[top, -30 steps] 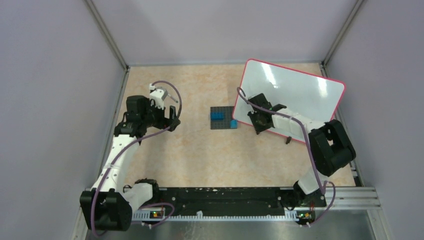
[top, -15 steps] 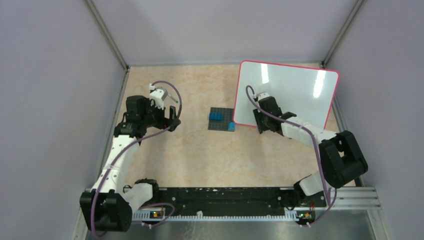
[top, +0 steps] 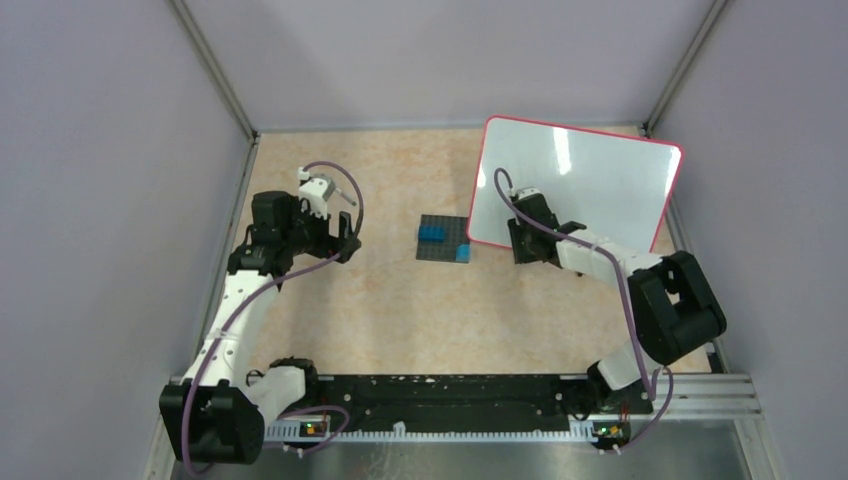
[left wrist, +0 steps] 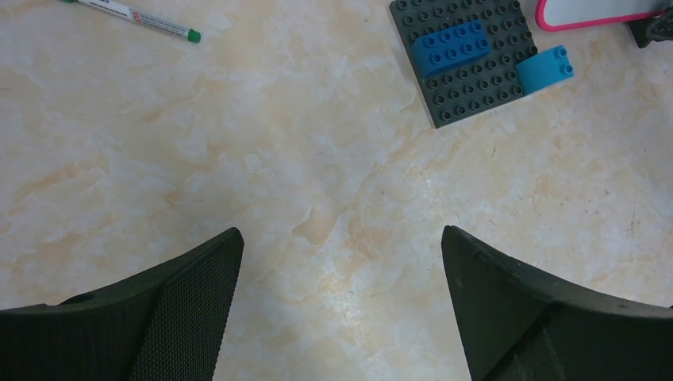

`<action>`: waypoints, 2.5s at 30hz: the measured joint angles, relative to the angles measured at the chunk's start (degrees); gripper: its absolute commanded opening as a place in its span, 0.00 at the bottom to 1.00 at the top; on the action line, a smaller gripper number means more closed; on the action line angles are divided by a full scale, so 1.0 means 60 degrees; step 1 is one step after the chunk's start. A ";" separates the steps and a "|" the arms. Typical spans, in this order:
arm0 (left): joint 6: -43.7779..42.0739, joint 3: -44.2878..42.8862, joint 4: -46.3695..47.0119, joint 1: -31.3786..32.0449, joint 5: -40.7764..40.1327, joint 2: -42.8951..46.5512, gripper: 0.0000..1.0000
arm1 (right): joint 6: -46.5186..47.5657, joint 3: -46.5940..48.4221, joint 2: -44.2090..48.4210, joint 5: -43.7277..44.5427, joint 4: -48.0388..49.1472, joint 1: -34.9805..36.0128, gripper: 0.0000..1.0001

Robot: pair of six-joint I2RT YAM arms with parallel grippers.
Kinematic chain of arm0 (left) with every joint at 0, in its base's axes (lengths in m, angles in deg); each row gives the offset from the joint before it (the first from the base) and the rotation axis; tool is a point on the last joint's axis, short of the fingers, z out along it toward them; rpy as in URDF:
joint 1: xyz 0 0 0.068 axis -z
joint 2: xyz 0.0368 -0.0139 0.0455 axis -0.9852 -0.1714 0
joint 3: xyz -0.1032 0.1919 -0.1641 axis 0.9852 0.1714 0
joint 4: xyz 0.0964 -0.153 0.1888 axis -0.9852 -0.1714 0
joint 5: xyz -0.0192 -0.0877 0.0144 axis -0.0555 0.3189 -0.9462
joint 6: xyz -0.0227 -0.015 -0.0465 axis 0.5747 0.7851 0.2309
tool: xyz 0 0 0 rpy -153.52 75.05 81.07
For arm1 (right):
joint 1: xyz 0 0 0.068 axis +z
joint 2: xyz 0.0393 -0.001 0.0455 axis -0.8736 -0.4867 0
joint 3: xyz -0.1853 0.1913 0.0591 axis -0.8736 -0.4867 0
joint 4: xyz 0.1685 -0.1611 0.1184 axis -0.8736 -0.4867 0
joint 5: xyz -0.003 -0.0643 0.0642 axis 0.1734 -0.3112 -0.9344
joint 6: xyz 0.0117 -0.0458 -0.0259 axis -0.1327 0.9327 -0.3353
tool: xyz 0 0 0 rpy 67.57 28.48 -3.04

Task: Write a sentence on the whiteboard
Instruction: Move the whiteboard stand to the center of the board.

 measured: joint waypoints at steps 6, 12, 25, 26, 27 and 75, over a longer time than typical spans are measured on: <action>0.0007 0.0000 0.0000 0.0004 -0.0004 -0.0004 0.99 | -0.0481 0.0535 -0.0466 0.0375 -0.0466 0.0007 0.30; 0.0022 0.0000 0.0000 0.0004 -0.0007 0.0000 0.99 | -0.0984 0.0816 -0.0834 0.0579 -0.0616 0.0011 0.09; 0.0025 0.0000 0.0000 0.0004 -0.0047 0.0000 0.99 | 0.0339 -0.0579 0.0350 -0.0146 0.0317 -0.0444 0.00; 0.0025 0.0000 0.0004 0.0000 -0.0047 0.0000 0.99 | 0.0754 -0.0951 0.0765 -0.0306 0.0317 -0.0543 0.00; 0.0025 0.0000 0.0004 0.0000 -0.0047 0.0000 0.99 | 0.1089 -0.1235 0.1104 -0.0441 0.0266 -0.0601 0.00; 0.0554 -0.2149 -0.0623 -0.0091 -0.0521 -0.1315 0.99 | 0.2688 -0.1920 0.1883 -0.4331 0.0007 0.3326 0.15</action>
